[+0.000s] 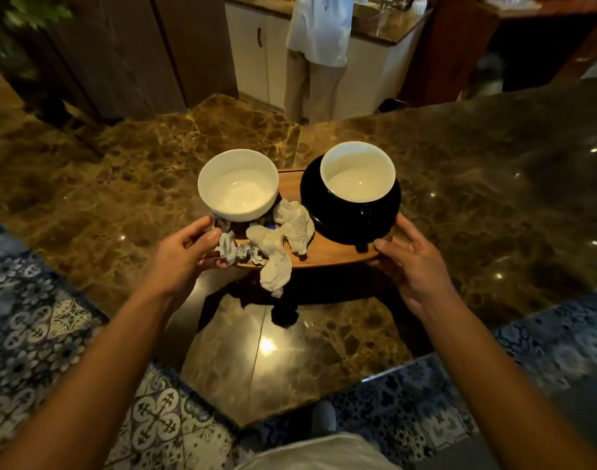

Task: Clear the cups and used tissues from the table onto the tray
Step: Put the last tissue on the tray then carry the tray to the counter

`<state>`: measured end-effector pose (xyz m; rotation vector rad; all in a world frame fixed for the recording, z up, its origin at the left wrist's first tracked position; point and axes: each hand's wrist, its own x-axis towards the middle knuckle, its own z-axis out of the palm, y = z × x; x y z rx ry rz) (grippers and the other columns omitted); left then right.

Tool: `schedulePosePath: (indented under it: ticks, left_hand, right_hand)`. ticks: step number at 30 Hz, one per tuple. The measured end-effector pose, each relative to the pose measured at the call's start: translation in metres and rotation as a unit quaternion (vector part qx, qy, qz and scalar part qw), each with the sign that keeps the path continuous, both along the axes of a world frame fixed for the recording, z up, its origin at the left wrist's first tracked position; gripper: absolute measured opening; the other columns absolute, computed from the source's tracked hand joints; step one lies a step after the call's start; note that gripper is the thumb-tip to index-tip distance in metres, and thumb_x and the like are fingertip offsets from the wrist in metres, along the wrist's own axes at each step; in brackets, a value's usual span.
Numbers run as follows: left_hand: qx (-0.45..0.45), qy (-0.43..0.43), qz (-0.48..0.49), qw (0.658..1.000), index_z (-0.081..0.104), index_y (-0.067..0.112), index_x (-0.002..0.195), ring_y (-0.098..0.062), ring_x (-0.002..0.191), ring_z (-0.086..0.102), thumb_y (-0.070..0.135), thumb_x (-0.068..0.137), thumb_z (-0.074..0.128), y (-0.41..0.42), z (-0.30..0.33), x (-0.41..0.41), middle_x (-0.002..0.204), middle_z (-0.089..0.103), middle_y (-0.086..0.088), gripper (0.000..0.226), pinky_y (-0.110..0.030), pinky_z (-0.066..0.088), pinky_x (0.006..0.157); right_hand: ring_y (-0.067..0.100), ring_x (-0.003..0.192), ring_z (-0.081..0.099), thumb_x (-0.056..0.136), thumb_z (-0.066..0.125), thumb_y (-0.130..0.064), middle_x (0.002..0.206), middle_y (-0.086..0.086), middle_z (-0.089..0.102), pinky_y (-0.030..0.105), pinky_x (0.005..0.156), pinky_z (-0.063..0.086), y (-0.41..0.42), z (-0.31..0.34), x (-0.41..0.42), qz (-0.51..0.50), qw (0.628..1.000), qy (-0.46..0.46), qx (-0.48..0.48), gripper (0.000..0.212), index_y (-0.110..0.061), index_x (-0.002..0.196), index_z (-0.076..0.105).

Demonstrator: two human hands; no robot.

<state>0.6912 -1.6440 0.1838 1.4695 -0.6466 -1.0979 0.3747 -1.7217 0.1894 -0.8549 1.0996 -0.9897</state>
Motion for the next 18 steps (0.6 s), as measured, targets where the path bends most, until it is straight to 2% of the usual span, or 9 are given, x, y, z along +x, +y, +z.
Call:
schedulePosePath:
  ticks: [2, 4, 6, 9, 13, 15, 18]
  left_hand:
    - [0.004, 0.003, 0.001, 1.0, 0.059, 0.02, 0.121, -0.008, 0.074, 0.075, 0.001, 0.101, 0.053, -0.015, -0.009, 0.002, 0.088, 0.08, 0.006, 0.029, -0.023, 0.062, 0.063]
    - [0.016, 0.003, -0.003, 1.0, 0.056, 0.018, 0.131, -0.01, 0.076, 0.075, 0.002, 0.101, 0.055, -0.031, -0.017, 0.005, 0.092, 0.079, 0.007, 0.034, -0.025, 0.062, 0.064]
    - [0.037, -0.005, -0.009, 0.999, 0.052, 0.014, 0.141, -0.013, 0.075, 0.076, 0.002, 0.101, 0.055, -0.045, -0.026, 0.008, 0.104, 0.076, 0.0, 0.042, -0.027, 0.063, 0.065]
    - [0.066, -0.015, -0.022, 0.997, 0.048, 0.008, 0.149, -0.017, 0.072, 0.076, 0.002, 0.102, 0.055, -0.062, -0.037, 0.014, 0.118, 0.069, -0.013, 0.048, -0.029, 0.064, 0.066]
    - [0.089, -0.011, -0.028, 0.996, 0.046, 0.007, 0.15, -0.018, 0.069, 0.073, 0.002, 0.101, 0.056, -0.078, -0.042, 0.018, 0.104, 0.067, -0.009, 0.05, -0.028, 0.064, 0.06]
    - [0.102, -0.008, -0.028, 0.994, 0.048, 0.007, 0.149, -0.018, 0.069, 0.073, 0.003, 0.101, 0.057, -0.081, -0.045, 0.021, 0.104, 0.066, -0.009, 0.049, -0.028, 0.062, 0.055]
    - [0.12, -0.023, -0.032, 0.992, 0.049, 0.008, 0.148, -0.023, 0.075, 0.073, 0.003, 0.1, 0.059, -0.081, -0.054, 0.028, 0.11, 0.066, -0.013, 0.049, -0.031, 0.063, 0.054]
  right_hand:
    - [0.017, 0.091, 0.076, 0.091, 0.06, 0.01, 0.102, 0.0, 0.079, 0.028, 0.07, 0.061, -0.015, -0.005, 0.002, 0.003, 1.0, -0.011, 0.009, 0.07, -0.016, 0.153, 0.038]
    - [0.018, 0.09, 0.076, 0.092, 0.059, 0.011, 0.1, -0.001, 0.08, 0.028, 0.07, 0.062, -0.031, -0.011, 0.004, 0.003, 1.0, -0.014, 0.017, 0.072, -0.015, 0.155, 0.036]
    - [0.018, 0.089, 0.076, 0.092, 0.061, 0.01, 0.1, -0.001, 0.08, 0.028, 0.069, 0.062, -0.043, -0.019, 0.007, 0.001, 1.0, -0.006, 0.022, 0.072, -0.016, 0.155, 0.036]
    - [0.023, 0.096, 0.076, 0.091, 0.064, 0.008, 0.113, 0.005, 0.077, 0.029, 0.07, 0.062, -0.057, -0.033, 0.016, -0.015, 0.999, 0.005, 0.035, 0.074, -0.016, 0.155, 0.037]
    - [0.025, 0.104, 0.074, 0.093, 0.061, 0.008, 0.122, 0.01, 0.072, 0.032, 0.073, 0.063, -0.067, -0.05, 0.026, -0.017, 0.998, 0.015, 0.051, 0.072, -0.018, 0.155, 0.037]
    - [0.025, 0.104, 0.074, 0.094, 0.06, 0.009, 0.119, 0.007, 0.072, 0.035, 0.078, 0.063, -0.071, -0.054, 0.029, -0.02, 0.998, 0.018, 0.064, 0.07, -0.019, 0.154, 0.038]
    - [0.023, 0.1, 0.075, 0.094, 0.06, 0.008, 0.122, 0.01, 0.071, 0.034, 0.076, 0.063, -0.072, -0.06, 0.032, -0.019, 0.996, 0.038, 0.076, 0.068, -0.021, 0.153, 0.041]
